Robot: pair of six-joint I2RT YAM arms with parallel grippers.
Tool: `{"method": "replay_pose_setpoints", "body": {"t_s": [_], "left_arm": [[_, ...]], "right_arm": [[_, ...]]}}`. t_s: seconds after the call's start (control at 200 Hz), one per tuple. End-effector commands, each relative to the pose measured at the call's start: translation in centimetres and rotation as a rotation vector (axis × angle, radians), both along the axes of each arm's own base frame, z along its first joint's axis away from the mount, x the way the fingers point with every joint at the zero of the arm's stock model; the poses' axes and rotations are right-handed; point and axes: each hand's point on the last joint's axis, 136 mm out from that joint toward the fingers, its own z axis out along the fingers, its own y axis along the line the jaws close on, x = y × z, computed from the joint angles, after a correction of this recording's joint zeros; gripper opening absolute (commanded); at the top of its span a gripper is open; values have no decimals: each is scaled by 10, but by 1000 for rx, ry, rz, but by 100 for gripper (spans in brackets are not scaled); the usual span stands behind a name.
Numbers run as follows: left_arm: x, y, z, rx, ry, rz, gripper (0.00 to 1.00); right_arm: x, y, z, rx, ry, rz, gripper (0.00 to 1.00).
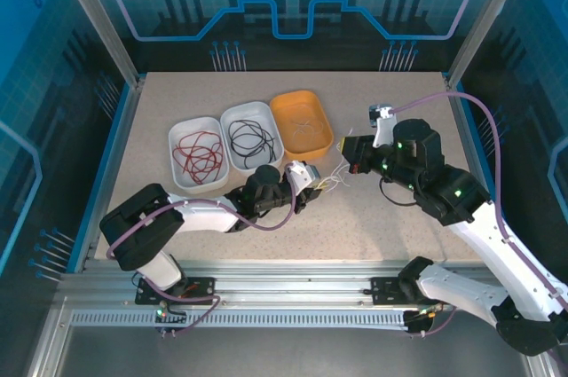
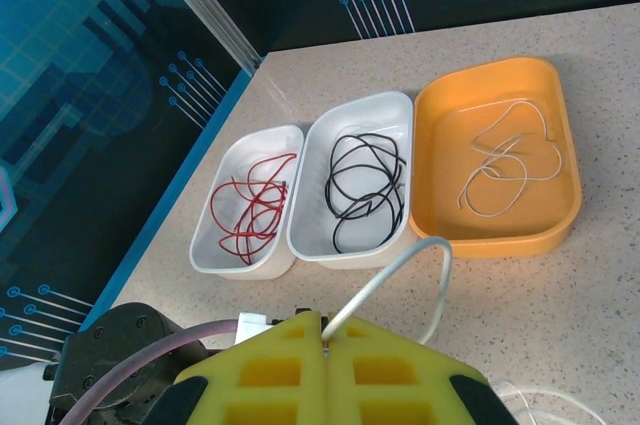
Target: Untangle the cables
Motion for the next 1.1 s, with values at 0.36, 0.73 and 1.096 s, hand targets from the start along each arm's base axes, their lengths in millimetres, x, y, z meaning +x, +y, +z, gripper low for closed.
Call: {"method": "replay_pose_setpoints", "body": {"t_s": [0.36,0.73,1.096], "left_arm": [[11,26,5,-4,-20,135,0],[12,63,-3,43,-14,249,0],[-6,111,-14,111,14,357,0]], "right_arm": [[7,-26,-4,-30,-17,-115,0],[7,-59,-15,-143,-8,-240,0],[0,-110,-18,-247,-18,-421,0]]}}
